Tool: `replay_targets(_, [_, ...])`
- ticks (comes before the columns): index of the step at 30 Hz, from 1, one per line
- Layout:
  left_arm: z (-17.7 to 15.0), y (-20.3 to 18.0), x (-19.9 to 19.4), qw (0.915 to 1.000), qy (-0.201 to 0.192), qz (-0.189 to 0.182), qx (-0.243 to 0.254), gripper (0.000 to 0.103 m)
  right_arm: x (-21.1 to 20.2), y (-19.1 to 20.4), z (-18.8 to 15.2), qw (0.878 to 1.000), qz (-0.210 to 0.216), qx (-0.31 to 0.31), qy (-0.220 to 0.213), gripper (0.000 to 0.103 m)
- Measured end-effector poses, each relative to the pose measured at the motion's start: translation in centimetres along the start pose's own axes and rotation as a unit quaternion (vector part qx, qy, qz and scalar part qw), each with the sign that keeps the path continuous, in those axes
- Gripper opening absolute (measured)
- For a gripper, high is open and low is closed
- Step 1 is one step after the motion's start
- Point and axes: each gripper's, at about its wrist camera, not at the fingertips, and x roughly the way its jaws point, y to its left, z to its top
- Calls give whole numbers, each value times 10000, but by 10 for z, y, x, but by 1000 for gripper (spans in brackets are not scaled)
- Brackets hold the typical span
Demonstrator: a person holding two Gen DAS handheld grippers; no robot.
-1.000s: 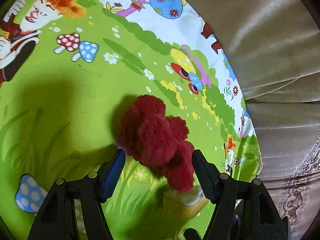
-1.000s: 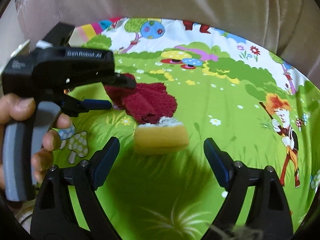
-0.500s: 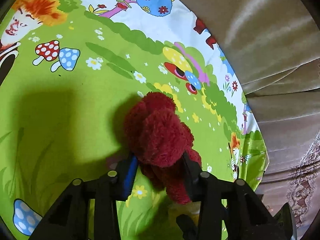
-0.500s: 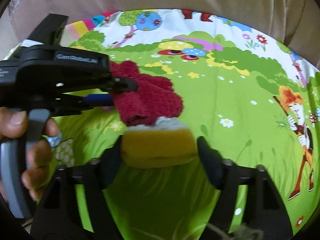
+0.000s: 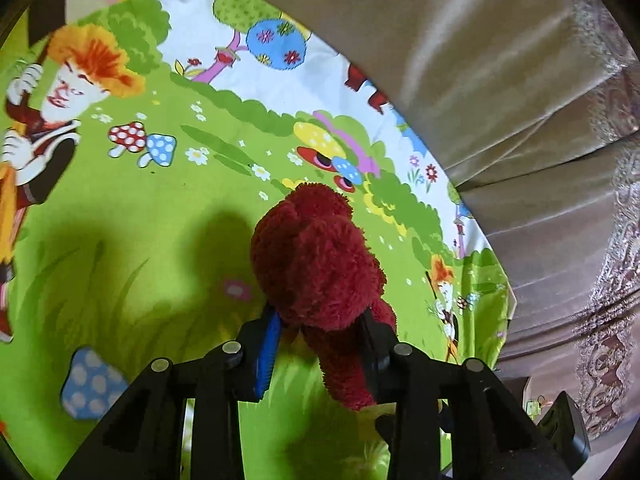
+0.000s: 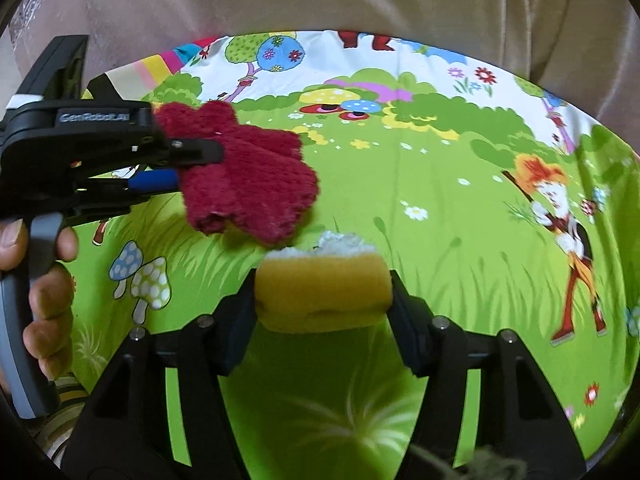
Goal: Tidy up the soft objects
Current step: 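Grasp the red fuzzy glove with the left tool while the right tool grasps the yellow sponge, then carry the red glove and yellow sponge over the box and open both tools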
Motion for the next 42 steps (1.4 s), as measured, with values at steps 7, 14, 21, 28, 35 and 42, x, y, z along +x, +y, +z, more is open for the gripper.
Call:
replay_targets(7, [-37,-3,-43,9997,-103,-170,116,36,-39,2,-24,9995,-172,247,-16,64])
replay_targets(14, [-85,-3,-71,9989,-62,-448,78,36,-83,2,-54,9983,-367,429,-145,64])
replay_targets(21, [-131,-10,-96,9973,30,-731,62,36,-123,-2,-85,9961,-573,618,-248,64])
replay_targets(28, [-182,-24,-115,9937,253,-1081,170,36,-166,-9,-119,9937,-723,800,-299,64])
replay_targets(35, [-222,-66,-123,9872,519,-1309,745,36,-214,-30,-157,9866,-1160,1059,-438,64])
replay_targets(42, [-271,-127,-102,9707,1070,-1422,1615,37,-255,-82,-201,9665,-1866,1700,-465,64])
